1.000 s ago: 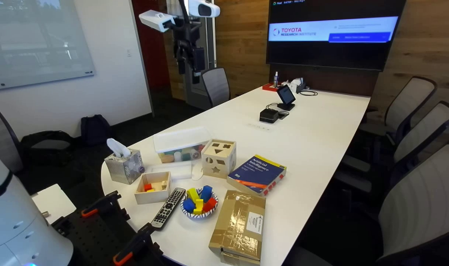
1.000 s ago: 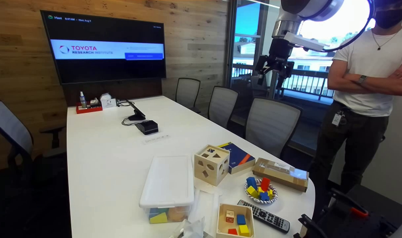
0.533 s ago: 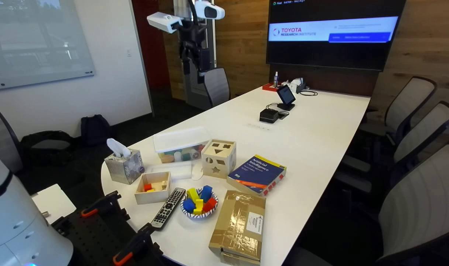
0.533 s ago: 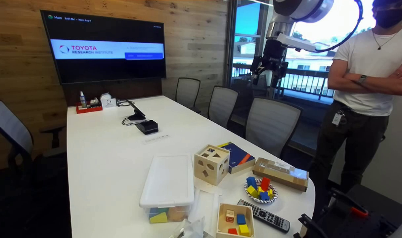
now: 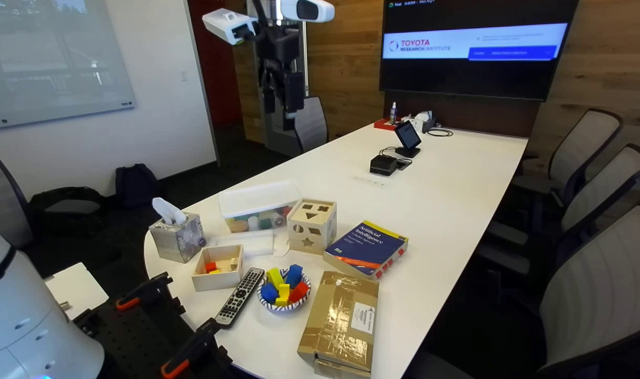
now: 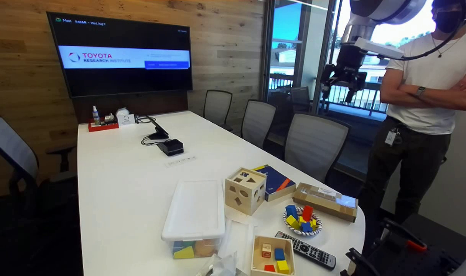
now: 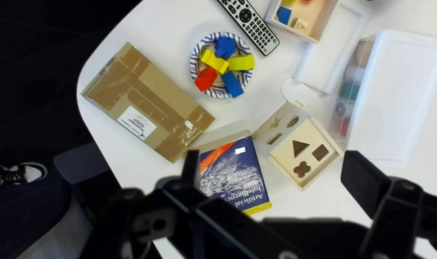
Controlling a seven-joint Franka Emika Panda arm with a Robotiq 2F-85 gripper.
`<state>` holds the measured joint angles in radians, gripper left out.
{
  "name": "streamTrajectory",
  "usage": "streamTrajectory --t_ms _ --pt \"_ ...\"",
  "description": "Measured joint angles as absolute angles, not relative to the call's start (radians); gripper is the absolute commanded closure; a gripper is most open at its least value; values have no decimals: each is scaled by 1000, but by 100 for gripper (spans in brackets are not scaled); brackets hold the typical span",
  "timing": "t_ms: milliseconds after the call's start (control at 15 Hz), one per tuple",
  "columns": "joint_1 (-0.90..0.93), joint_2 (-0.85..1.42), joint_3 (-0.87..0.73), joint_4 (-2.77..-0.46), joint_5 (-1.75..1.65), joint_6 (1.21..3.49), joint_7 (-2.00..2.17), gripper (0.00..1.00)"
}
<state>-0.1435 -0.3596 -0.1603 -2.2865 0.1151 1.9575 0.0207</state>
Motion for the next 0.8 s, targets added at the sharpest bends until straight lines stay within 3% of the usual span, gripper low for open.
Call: streamTrajectory --t_ms 400,800 --pt "-228 -561 -229 -2399 54 1885 -17 0" --pt "-210 -591 -180 -2415 66 1900 10 0"
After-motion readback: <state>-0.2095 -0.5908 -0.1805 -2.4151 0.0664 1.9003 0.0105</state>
